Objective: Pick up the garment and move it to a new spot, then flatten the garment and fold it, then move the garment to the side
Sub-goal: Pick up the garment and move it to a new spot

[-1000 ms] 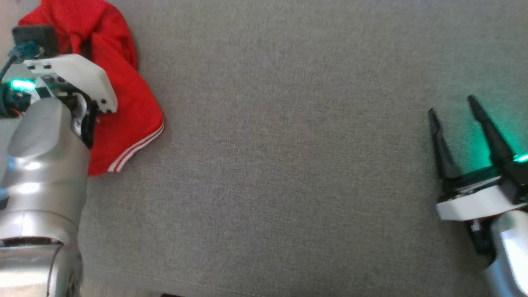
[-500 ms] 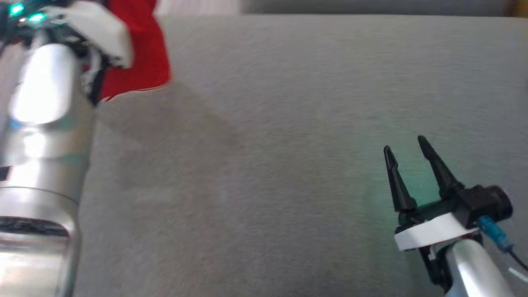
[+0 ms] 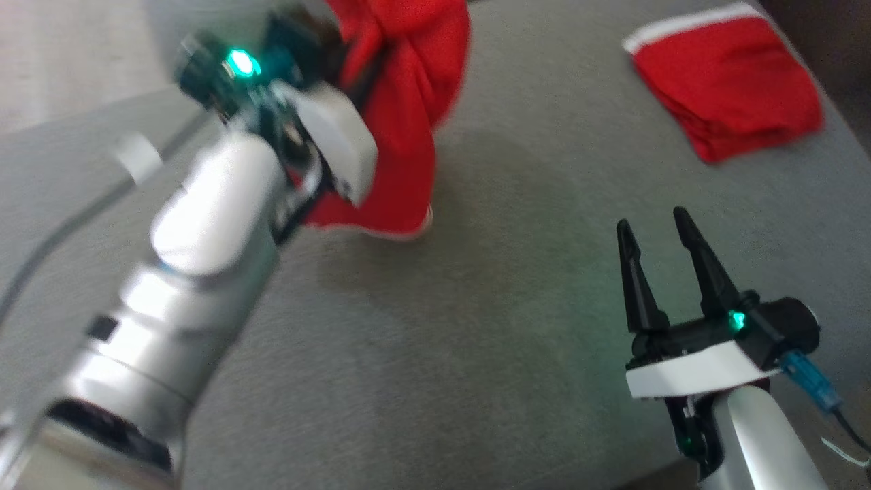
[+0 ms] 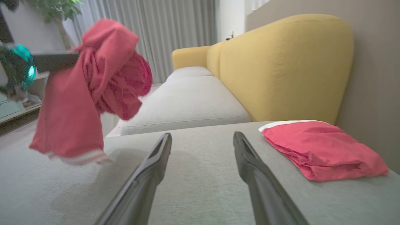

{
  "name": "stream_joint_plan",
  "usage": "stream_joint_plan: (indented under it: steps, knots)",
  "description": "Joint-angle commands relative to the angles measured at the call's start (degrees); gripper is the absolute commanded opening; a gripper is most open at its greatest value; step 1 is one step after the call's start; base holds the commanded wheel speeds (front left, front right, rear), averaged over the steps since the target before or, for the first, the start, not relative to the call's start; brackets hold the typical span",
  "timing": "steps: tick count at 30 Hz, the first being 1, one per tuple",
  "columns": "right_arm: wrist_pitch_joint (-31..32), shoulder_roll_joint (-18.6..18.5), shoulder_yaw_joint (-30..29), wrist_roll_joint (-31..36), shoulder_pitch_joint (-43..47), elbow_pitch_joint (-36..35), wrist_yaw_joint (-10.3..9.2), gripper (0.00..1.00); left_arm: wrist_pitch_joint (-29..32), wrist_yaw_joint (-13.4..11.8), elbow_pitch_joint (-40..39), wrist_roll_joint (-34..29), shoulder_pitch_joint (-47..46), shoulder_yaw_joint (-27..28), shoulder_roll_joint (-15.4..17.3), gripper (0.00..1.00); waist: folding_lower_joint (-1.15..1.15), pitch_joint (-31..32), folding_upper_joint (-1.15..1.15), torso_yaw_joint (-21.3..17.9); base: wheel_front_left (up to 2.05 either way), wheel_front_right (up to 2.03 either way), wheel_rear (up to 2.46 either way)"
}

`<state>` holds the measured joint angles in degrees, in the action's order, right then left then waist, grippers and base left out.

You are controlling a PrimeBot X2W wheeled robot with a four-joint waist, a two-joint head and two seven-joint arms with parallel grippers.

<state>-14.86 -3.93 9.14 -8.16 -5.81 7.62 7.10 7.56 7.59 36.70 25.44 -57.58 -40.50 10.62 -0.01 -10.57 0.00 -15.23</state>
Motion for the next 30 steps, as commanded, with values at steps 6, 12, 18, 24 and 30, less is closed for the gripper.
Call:
stream_joint_plan:
  steps: [6, 12, 18, 24, 30]
  knots:
    - [-0.14, 0.99, 1.74, -1.62, -3.38, -1.98, 0.39, 1.00, -17.80, -3.47, 6.58, 0.38, 6.63, -0.88, -0.61, 1.00, 0.01, -6.45, 0.00, -5.84, 0.00, 0.00, 0.00]
    - [-0.14, 1.03, 0.98, -1.74, -2.00, -1.93, 0.39, 1.00, -22.47, -7.58, 4.75, -1.63, 12.67, 1.01, -3.66, 1.00, 0.01, -4.31, 0.00, -1.17, 0.00, 0.00, 0.00]
    - [-0.14, 1.04, -0.21, -1.05, 1.41, -0.38, 0.39, 1.00, -22.54, -16.65, -15.64, -6.72, 30.01, 13.99, -5.49, 1.00, 0.01, 1.78, 0.00, 8.46, 0.00, 0.00, 0.00]
    - [-0.14, 0.95, -3.01, 0.23, 7.04, 1.61, 0.39, 1.00, -22.55, -16.79, -24.53, -10.41, 48.15, 22.25, -7.17, 1.00, 0.01, 9.42, 0.00, 17.75, 0.00, 0.00, 0.00]
    - [-0.14, 1.01, -3.83, 1.94, 10.50, 1.03, 0.39, 1.00, -22.56, -15.89, -30.75, -14.19, 60.31, 28.76, -7.59, 1.00, 0.01, 12.99, 0.00, 20.80, 0.00, 0.00, 0.00]
